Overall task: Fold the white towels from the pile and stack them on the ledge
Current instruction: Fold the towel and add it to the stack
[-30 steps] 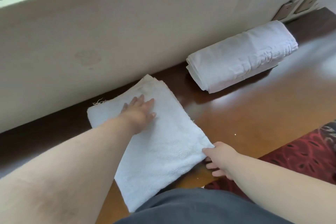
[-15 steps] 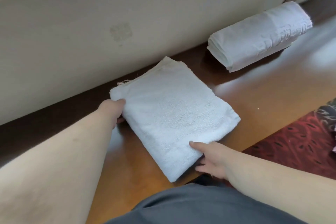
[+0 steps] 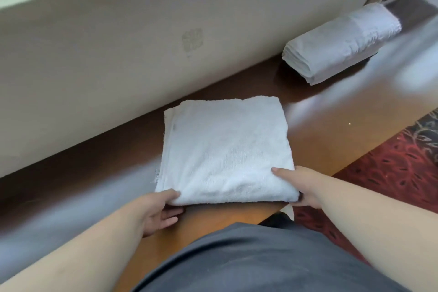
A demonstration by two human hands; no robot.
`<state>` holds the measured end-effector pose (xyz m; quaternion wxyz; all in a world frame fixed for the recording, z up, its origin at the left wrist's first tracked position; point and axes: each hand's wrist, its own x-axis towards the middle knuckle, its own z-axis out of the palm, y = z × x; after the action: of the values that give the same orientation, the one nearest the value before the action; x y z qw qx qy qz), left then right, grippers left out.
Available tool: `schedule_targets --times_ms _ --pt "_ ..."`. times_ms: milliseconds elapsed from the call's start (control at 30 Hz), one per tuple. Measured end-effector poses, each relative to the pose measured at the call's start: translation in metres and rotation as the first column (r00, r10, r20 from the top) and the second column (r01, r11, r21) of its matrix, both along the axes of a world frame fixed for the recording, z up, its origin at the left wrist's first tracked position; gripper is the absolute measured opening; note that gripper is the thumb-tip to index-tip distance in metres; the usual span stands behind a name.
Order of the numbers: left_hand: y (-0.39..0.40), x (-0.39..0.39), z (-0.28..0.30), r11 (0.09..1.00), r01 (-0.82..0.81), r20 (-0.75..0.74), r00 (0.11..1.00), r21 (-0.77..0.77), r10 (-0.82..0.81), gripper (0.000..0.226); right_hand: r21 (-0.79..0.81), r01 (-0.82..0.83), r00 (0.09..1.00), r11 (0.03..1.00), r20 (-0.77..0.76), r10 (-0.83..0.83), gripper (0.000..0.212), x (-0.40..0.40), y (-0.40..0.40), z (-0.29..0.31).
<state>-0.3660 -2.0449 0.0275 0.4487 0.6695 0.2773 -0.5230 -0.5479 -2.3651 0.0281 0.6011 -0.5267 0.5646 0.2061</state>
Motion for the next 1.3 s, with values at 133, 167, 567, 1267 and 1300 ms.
schedule_targets --times_ms 133,167,567,1267,1300 --pt "0.002 0.010 0.008 1.000 0.017 0.142 0.990 0.018 -0.020 0.046 0.044 0.230 0.973 0.972 -0.016 -0.229 0.052 -0.021 0.011 0.000" --pt "-0.001 0.014 0.007 1.000 0.005 0.216 0.976 0.021 -0.010 0.052 0.033 0.259 0.966 0.965 -0.035 -0.258 0.053 -0.022 0.014 0.001" --pt "0.009 0.012 0.039 0.415 0.827 0.527 0.176 0.379 -0.832 0.055 -0.524 -0.162 0.958 0.836 0.119 0.260 0.007 -0.039 0.012 0.030" --pt "-0.025 0.000 0.062 0.920 0.348 0.650 0.661 0.179 -0.376 0.018 -0.718 -0.696 0.320 -0.019 -0.333 0.887 0.063 -0.074 -0.029 0.009" --pt "-0.027 0.002 0.060 0.921 0.346 0.634 0.675 0.179 -0.377 0.022 -0.750 -0.660 0.379 0.042 -0.284 0.881 0.057 -0.074 -0.029 0.005"
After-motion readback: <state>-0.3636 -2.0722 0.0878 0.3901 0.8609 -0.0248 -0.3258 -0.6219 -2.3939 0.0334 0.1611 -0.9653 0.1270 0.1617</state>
